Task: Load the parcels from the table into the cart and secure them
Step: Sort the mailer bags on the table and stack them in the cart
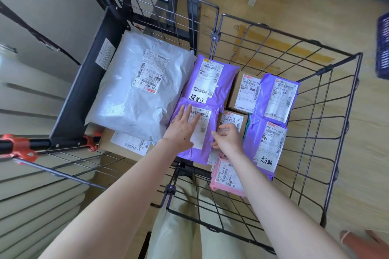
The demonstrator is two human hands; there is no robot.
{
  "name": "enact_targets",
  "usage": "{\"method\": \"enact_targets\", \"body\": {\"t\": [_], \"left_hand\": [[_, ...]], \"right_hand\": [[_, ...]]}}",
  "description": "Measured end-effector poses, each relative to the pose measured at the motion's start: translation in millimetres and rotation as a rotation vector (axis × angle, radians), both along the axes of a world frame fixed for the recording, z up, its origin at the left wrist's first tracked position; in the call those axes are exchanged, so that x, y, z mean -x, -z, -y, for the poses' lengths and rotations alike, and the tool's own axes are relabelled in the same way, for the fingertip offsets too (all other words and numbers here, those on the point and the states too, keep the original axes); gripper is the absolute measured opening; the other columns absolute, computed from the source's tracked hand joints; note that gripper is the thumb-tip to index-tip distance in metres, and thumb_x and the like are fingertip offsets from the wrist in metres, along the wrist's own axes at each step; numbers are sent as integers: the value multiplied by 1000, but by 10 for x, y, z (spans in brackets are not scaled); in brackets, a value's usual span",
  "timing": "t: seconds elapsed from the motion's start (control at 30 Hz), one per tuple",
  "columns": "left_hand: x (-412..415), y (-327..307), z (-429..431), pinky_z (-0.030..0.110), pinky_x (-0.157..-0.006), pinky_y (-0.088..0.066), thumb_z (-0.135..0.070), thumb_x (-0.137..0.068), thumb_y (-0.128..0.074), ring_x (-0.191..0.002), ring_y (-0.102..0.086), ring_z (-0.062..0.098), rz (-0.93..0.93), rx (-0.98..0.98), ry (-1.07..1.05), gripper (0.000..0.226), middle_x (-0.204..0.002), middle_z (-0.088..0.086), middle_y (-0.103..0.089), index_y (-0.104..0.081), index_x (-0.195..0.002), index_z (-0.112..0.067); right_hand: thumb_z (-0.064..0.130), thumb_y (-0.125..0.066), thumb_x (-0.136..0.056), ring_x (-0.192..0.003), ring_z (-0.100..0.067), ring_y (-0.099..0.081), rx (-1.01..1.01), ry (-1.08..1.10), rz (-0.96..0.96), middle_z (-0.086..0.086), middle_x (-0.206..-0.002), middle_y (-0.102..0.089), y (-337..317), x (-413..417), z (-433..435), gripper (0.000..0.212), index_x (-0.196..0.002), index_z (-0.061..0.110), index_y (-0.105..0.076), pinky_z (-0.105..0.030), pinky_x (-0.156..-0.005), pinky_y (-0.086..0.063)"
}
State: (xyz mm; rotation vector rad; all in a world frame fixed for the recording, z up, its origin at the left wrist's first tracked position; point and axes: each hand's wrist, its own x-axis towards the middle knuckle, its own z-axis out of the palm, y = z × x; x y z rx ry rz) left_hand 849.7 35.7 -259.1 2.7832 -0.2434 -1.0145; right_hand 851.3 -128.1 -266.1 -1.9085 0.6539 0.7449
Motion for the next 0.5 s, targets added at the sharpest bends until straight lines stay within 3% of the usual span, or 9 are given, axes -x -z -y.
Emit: {"method": "enact_targets", "body": {"t": [0.1,0.2,0.33,0.5], "left_hand": [[-15,-295,26,41,-115,-26,-30,-83,-71,-142,-16,34,31,58,-131,80,-153,17,-19,-26,-148,-18],[-10,-624,39,40,-99,-41,-25,-85,-66,-125,-41,31,76,147,-255,51,-134,11,-45,-49,-132,-16],[63,-1076,38,37,-81,-49,-16,-84,-63,-98,-60,28,141,287,-351,23,-104,9,-63,-64,-107,-13],[255,-1820,17,29,-66,-43,-12,-84,-56,-80,-60,20,322,375,-444,12,-85,1,-66,-66,-90,-14]], "right_hand": [[19,-69,-86,-74,-27,-71,20,-17,26,-9,-100,-66,-262,-2,18,25,-103,19,-50,-41,-73,-59],[22,-71,-83,-82,-27,-70,4,-2,66,-3,-93,-67,-547,1,28,22,-91,28,-52,-45,-81,-57],[16,-66,-86,-88,-24,-69,-4,-47,135,5,-89,-63,-1097,36,10,16,-98,22,-57,-29,-76,-52],[13,-60,-90,-89,-20,-66,-2,-162,252,6,-88,-60,-1851,177,-6,14,-102,19,-62,-13,-59,-39]]}}
